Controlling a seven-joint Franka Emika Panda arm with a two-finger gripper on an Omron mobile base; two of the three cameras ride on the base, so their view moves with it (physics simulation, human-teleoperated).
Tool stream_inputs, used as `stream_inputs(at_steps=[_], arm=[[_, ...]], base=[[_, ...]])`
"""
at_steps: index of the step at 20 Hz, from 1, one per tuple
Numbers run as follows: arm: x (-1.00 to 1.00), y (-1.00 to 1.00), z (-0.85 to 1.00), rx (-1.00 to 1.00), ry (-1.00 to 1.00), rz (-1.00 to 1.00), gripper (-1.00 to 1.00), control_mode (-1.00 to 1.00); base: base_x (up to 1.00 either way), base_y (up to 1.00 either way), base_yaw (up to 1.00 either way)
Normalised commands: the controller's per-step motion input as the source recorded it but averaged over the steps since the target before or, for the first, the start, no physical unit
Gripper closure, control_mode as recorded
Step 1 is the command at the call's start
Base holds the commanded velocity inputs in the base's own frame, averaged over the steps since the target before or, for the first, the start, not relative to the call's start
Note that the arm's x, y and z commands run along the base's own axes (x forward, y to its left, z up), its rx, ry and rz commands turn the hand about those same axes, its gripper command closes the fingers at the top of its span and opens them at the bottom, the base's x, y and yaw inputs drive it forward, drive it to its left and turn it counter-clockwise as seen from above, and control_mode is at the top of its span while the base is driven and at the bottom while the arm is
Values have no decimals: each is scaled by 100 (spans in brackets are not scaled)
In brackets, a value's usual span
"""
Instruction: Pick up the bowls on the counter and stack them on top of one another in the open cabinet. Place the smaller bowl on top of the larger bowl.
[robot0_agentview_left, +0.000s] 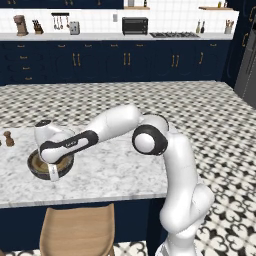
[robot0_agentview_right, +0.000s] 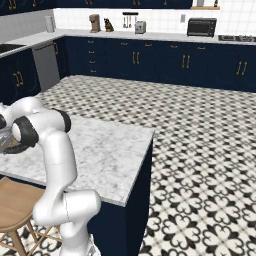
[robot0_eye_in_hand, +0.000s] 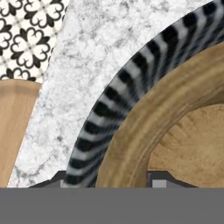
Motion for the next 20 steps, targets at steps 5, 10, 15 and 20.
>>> stream_inputs(at_steps=[5,10,15,20], arm=[[-19,-1,16,0,-11,0,100,-100],[-47,-46,60,0,-17,-11,100,-100],[-14,-94,66,0,-1,-33,100,-100],[0,-100,24,1,4,-45,100,-100]], base=[[0,0,0],[0,0,0],[0,0,0],[0,0,0]])
